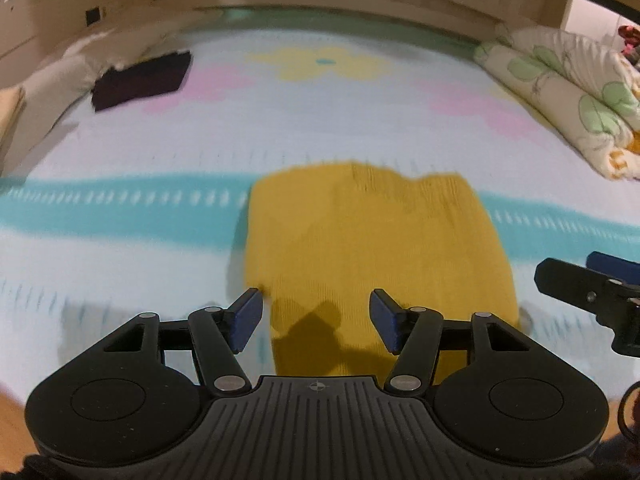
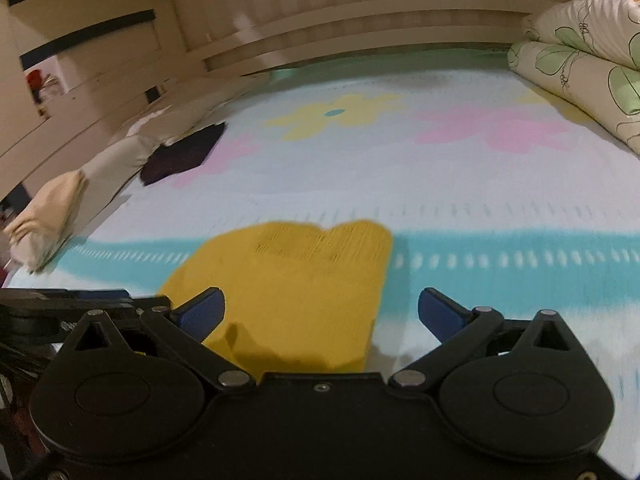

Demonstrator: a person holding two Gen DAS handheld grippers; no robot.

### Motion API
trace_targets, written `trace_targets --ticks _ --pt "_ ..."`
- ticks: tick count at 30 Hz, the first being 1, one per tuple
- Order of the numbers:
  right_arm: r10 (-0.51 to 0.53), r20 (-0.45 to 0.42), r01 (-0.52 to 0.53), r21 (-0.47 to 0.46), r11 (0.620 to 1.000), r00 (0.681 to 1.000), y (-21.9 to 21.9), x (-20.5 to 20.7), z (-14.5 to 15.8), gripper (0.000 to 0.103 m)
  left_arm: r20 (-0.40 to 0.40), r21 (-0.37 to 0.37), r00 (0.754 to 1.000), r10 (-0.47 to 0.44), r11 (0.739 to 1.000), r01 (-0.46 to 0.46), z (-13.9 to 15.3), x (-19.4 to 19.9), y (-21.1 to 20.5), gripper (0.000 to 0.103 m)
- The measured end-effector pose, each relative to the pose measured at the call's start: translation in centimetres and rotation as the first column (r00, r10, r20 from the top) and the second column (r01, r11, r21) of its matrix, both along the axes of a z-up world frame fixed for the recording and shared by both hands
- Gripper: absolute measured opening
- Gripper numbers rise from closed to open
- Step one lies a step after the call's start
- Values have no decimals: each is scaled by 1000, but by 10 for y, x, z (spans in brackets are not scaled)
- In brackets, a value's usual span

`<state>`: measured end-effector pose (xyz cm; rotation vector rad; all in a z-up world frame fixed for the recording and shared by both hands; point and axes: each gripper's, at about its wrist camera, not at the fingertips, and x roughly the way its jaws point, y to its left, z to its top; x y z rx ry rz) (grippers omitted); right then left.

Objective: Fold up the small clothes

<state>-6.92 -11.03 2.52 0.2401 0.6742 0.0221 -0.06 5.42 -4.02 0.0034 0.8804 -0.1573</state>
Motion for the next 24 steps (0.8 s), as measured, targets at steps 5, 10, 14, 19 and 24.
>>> trace_targets --ticks 5,10,14,19,24 --pt "-101 -50 98 -66 993 994 17 -30 0 102 8 -29 1000 25 999 -25 -3 -28 5 57" --pt "-117 -78 111 -74 991 990 28 -48 -4 102 88 9 995 54 998 -55 -1 -52 3 57" --pt "-127 -89 122 -62 991 988 32 -55 -4 102 117 34 993 28 999 -32 1 -61 -1 57" --pt "-163 -43 157 -123 980 986 40 -62 0 102 138 104 990 -13 995 -2 -1 -67 -11 57" --pt "-158 -42 154 -75 985 987 37 -62 -1 102 116 111 993 -26 994 13 -6 -67 -13 58"
